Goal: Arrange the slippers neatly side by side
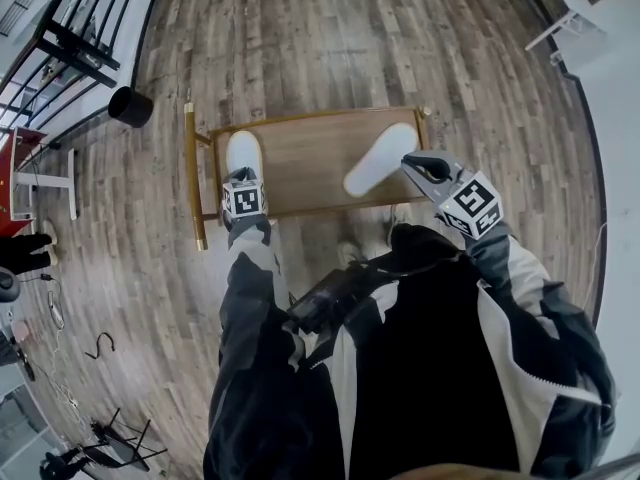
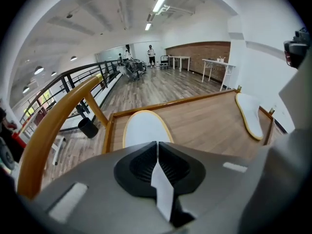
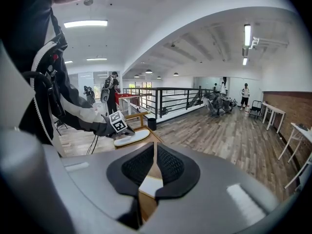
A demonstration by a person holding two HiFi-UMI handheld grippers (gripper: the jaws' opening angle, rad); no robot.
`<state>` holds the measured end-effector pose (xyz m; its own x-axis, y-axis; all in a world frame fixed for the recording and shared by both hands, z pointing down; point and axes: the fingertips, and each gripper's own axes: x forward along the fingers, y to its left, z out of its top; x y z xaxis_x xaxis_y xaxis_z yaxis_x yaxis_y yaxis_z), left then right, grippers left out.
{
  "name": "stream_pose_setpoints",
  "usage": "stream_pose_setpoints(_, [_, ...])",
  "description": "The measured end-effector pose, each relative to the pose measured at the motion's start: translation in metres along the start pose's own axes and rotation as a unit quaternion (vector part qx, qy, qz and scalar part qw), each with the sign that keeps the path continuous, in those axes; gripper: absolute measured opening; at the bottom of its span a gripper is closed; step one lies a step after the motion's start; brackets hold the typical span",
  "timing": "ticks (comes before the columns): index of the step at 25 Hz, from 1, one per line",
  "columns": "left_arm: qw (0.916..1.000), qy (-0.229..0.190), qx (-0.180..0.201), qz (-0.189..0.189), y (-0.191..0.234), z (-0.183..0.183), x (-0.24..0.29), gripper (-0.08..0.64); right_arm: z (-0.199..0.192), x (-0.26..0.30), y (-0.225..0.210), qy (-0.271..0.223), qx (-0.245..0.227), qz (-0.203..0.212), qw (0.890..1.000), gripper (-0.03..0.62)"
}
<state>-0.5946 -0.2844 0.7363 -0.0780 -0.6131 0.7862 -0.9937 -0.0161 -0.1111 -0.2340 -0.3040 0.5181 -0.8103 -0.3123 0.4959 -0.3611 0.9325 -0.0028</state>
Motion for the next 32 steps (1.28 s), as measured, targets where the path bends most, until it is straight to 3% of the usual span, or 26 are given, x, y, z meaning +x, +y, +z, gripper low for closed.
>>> stream_pose_setpoints(2, [0.9997, 0.006, 0.025, 0.002, 0.003, 0.004, 0.003, 0.023, 0.000, 0.000, -0.001, 0.001, 0.001, 0.000, 1.000, 0.026])
stream_pose_setpoints(5, [0.9996, 0.009, 0.027, 0.005, 0.006, 0.005, 0.003, 0.023, -0.003, 0.001, 0.000, 0.003, 0.003, 0.003, 1.000, 0.028])
stream_pose_setpoints(9, [0.9998, 0.011, 0.013, 0.008, 0.006, -0.001, 0.005, 0.025, -0.006, 0.003, 0.002, 0.003, 0.001, 0.007, 1.000, 0.029])
stream_pose_setpoints(13, [0.9995, 0.002, -0.020, 0.024, 0.013, -0.003, -0.001, 0.121, -0.005, 0.005, 0.001, 0.000, 0.000, 0.007, 1.000, 0.029])
stream_pose_setpoints(21, [0.9973, -0.028, -0.067, 0.015, 0.009, 0.004, -0.018, 0.173, 0.007, 0.014, 0.012, -0.011, -0.008, 0.017, 1.000, 0.029])
stream_pose_setpoints(27, [0.9903, -0.112, -0.080, -0.017, -0.023, 0.053, -0.058, 0.152, 0.018, 0.023, 0.017, -0.023, -0.010, 0.022, 0.999, 0.029])
stream_pose_setpoints(32, [0.9697, -0.221, -0.086, -0.057, -0.059, 0.104, -0.123, 0.054, 0.035, 0.032, 0.025, -0.061, 0.022, 0.029, 0.998, 0.028])
